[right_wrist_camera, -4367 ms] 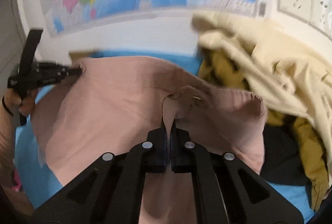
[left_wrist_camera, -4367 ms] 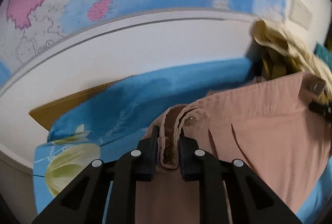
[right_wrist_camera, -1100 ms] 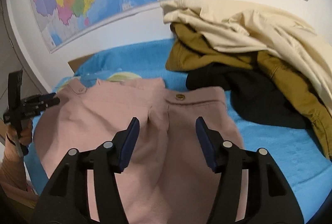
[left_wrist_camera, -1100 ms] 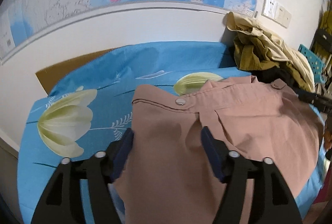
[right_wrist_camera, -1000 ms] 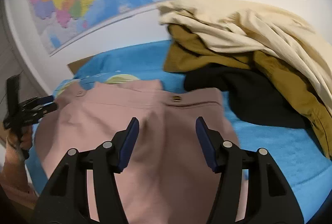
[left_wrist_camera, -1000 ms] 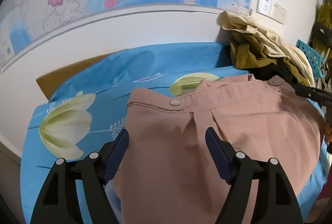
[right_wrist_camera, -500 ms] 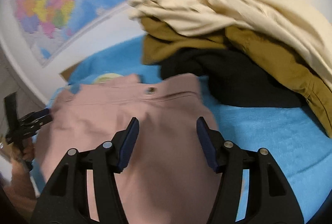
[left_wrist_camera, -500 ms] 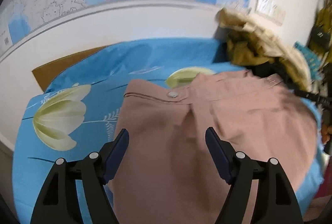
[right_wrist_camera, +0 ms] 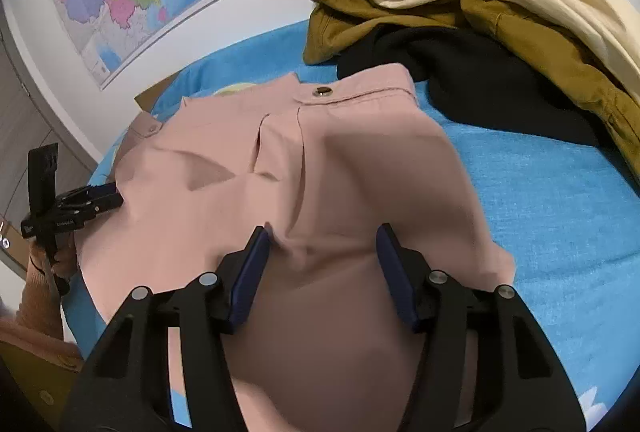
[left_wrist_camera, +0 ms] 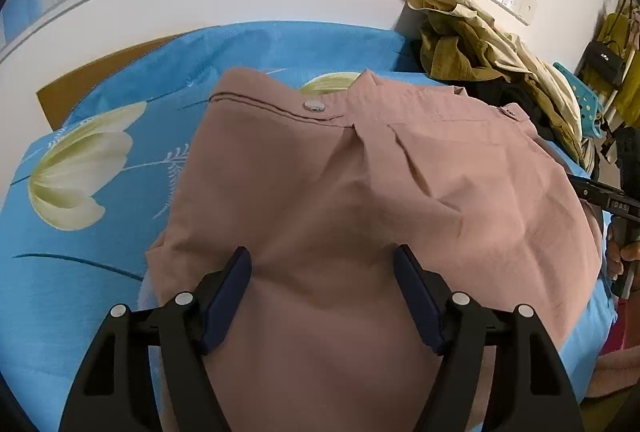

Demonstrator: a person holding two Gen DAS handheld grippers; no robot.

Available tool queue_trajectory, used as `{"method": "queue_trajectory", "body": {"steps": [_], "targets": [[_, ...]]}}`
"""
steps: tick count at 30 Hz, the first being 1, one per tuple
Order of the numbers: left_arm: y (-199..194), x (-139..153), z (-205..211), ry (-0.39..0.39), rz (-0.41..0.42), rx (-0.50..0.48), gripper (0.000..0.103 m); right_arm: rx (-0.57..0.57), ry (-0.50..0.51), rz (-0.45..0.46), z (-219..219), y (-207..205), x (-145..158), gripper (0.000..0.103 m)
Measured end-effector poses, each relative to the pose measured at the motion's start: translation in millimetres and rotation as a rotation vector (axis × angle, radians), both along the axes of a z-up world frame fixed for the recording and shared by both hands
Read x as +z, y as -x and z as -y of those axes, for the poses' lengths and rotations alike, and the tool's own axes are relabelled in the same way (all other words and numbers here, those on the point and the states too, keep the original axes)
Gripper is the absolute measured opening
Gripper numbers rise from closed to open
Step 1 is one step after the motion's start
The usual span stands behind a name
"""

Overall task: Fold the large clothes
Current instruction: 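Press and smooth the folded jacket flat with both grippers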

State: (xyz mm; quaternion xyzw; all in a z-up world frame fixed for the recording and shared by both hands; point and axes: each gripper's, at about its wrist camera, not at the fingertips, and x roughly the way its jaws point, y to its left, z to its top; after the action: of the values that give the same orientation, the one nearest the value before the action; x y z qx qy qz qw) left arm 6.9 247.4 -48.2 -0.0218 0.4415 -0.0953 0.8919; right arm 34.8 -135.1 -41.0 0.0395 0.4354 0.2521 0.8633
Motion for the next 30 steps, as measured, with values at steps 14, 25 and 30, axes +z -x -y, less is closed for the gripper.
{"method": "queue_trajectory", "body": {"steps": [14,25,30], "targets": [[46.3,-1.0,14.2,-0.084,0.072,-0.016,0.073,0.184,0.044,0.065,-55.3,48.9,9.6,0.066],[76.5,25.1,34.4,-0.02,0.16,-0.072,0.074,0.199,-0.032,0.11,-57.7,73.1,26.4,0.069],[76.3,10.9,60.6,-0.064,0.138,-0.136,0.075,0.303,0.003,0.126,-94.0,90.6,21.5,0.069]]}}
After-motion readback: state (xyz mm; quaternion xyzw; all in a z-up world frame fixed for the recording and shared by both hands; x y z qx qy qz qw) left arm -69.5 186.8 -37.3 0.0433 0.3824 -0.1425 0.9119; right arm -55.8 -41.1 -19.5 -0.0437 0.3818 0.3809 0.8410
